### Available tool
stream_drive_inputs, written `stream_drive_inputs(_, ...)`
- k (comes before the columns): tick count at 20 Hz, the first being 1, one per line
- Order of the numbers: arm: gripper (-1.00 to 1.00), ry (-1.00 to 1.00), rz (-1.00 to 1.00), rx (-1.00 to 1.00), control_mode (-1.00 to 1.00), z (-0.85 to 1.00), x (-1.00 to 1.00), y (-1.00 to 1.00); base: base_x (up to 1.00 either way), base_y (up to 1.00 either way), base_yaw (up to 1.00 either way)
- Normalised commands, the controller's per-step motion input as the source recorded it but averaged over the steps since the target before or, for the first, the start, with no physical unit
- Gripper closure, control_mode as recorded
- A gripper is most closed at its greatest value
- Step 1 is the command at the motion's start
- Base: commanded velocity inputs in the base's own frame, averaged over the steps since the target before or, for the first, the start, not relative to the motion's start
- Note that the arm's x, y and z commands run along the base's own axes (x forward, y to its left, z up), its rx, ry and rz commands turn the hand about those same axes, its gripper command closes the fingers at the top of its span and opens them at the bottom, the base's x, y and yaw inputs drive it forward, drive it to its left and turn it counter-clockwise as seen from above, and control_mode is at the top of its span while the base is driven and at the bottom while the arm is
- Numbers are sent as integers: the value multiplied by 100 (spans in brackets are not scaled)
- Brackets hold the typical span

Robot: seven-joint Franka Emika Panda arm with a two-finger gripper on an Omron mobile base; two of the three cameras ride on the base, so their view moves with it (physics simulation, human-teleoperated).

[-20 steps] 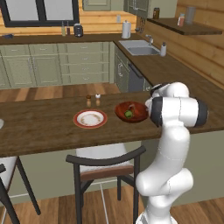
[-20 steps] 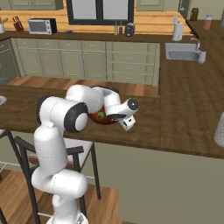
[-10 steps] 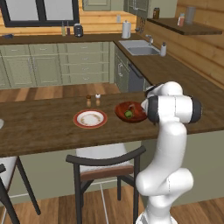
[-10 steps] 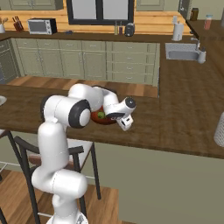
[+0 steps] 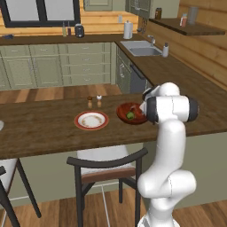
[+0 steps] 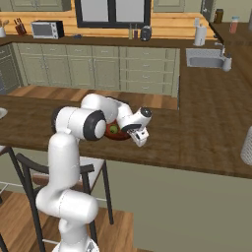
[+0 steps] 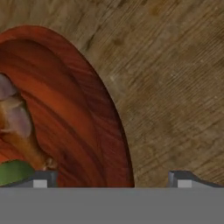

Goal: Pick the chicken drumstick and lime from their plates and place them in the bowl. Then put the bowl in the fridge.

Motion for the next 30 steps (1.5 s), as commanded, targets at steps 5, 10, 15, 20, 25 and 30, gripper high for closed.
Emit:
stream_drive_inputs(5,100,4,0,0,-100,-23,5,4,0,0,0)
stream_drive_inputs(10,100,0,0,0,-100,0,0,6,0,0,0)
stream_drive_inputs(15,100,-2,0,0,-100,6,0,5,0,0,0)
stream_drive_inputs(20,100,0,-1,0,-100,51,0,0,0,0,0)
stream_drive_inputs(25,100,4,-1,0,-100,99,-6,0,0,0,0)
stream_drive_inputs(30,100,11,-2,0,-100,100,-62,1,0,0,0)
